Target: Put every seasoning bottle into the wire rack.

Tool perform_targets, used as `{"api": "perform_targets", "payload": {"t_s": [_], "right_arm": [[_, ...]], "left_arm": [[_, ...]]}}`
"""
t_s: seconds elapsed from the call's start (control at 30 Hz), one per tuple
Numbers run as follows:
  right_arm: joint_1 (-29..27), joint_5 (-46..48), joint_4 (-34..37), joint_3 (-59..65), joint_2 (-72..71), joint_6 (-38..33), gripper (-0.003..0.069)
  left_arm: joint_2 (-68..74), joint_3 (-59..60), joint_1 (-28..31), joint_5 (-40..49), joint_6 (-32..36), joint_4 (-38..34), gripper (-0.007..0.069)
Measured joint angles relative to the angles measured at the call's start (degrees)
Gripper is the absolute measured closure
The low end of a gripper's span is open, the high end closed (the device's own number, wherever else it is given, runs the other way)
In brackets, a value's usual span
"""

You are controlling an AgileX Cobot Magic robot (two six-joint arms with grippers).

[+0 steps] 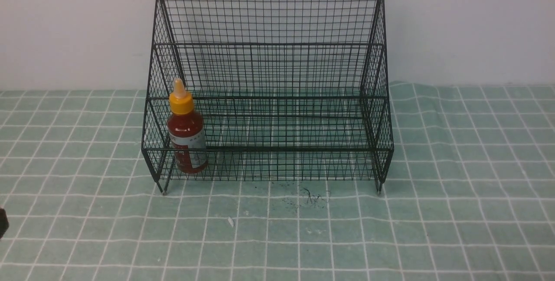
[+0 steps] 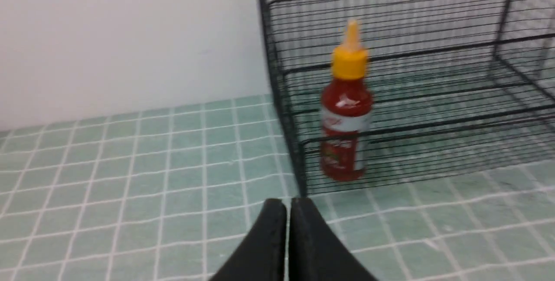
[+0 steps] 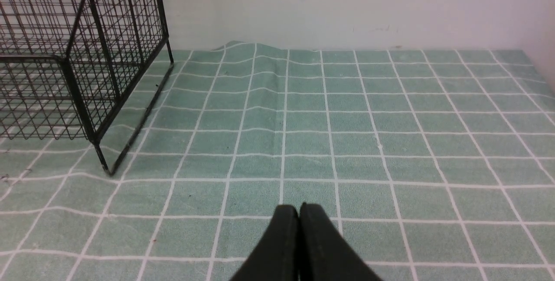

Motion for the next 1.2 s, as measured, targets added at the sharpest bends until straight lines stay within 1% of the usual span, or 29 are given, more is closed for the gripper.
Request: {"api": "perform_targets", "payload": {"t_s": [0.03, 0.1, 0.2, 0.27, 0.33, 0.4, 1.2], "right_arm": [[0.0, 0.0, 0.0, 0.0, 0.0, 0.0, 0.0673], [0.0, 0.0, 0.0, 0.0, 0.0, 0.0, 0.0673], [0.0, 0.0, 0.0, 0.0, 0.0, 0.0, 0.0673], [0.0, 0.0, 0.0, 0.0, 0.0, 0.0, 0.0673], [0.0, 0.0, 0.0, 0.0, 0.0, 0.0, 0.0673], [0.0, 0.0, 0.0, 0.0, 0.0, 0.0, 0.0673], [0.0, 0.0, 0.0, 0.0, 0.0, 0.1, 0.0673]], "left_arm": [[-2.7, 4.8, 1.4, -2.8, 0.0, 0.0, 0.0631], [-5.5, 9.7, 3.0, -5.9, 0.2, 0.0, 0.0631], [-9.3, 16.5, 3.9, -8.0, 0.4, 0.0, 0.0631], [-10.7, 19.1, 4.0, -7.4, 0.4, 0.1, 0.0631], [-11.1, 19.5, 4.0, -4.1, 0.4, 0.1, 0.0631], [-11.1, 19.5, 4.0, -3.0, 0.5, 0.1, 0.0631], [-11.1, 19.5, 4.0, -3.0, 0.5, 0.1, 0.0631]]}}
